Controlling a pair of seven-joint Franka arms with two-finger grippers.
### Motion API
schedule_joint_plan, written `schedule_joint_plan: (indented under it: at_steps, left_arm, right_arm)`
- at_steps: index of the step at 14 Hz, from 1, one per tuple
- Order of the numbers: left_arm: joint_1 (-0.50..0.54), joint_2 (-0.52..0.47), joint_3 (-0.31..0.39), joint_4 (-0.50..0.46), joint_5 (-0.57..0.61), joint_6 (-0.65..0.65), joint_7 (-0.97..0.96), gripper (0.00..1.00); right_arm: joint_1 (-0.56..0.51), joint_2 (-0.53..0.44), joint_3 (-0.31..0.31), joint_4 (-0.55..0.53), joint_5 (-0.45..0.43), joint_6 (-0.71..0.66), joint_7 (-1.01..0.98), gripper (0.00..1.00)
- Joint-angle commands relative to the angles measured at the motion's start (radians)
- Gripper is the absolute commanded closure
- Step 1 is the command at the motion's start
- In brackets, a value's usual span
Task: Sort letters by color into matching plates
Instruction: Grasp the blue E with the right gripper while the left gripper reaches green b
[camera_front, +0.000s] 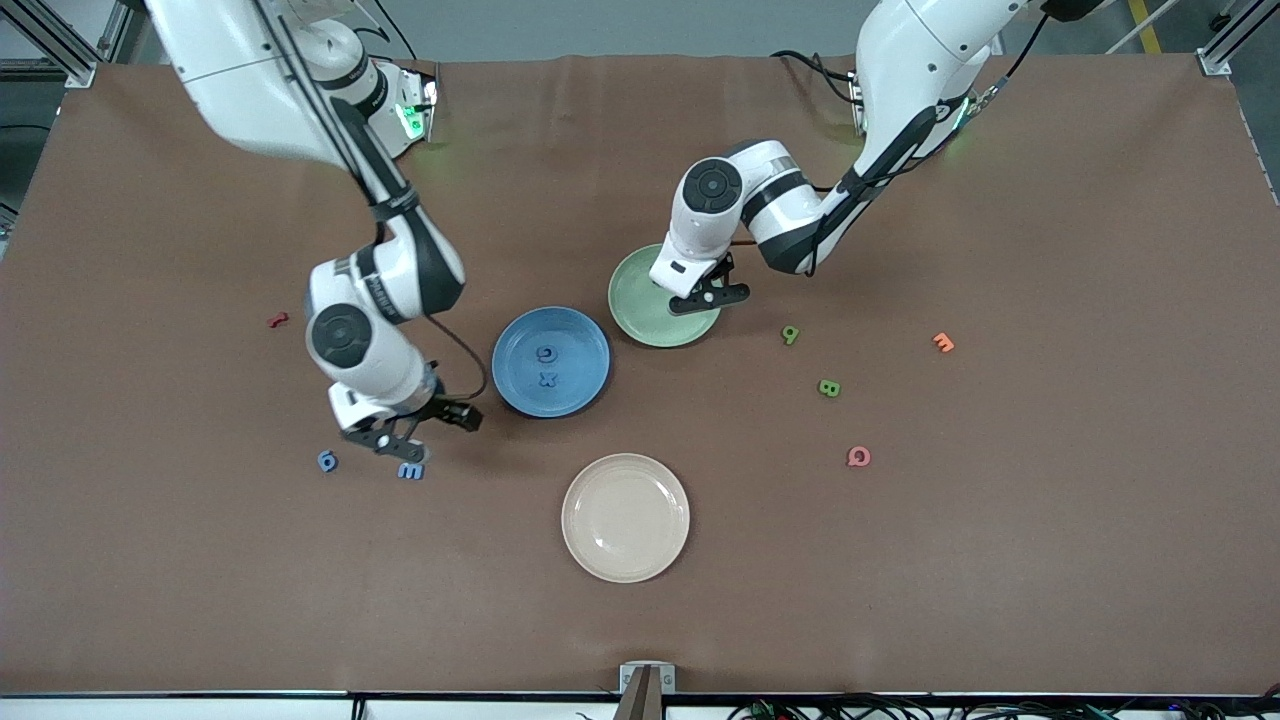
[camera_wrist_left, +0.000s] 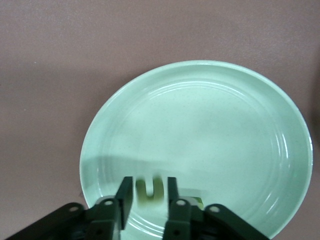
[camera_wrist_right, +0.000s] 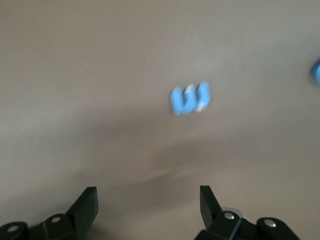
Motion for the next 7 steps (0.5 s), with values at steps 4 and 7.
schedule_joint_plan:
  at_steps: [4,7]
  left_arm:
    - [0.038,-0.031,0.006,0.006,0.023,-0.049,-0.01,0.01]
    - [0.092,-0.072,0.005,-0.022,0.024,-0.079,0.059,0.01]
  right_arm:
    - [-0.079,0.135,0.018,0.151,-0.009,-0.006,-0.143,0.1]
    - [-0.105,0.191,0.018,0.202,-0.009,-0.004,-0.224,0.09]
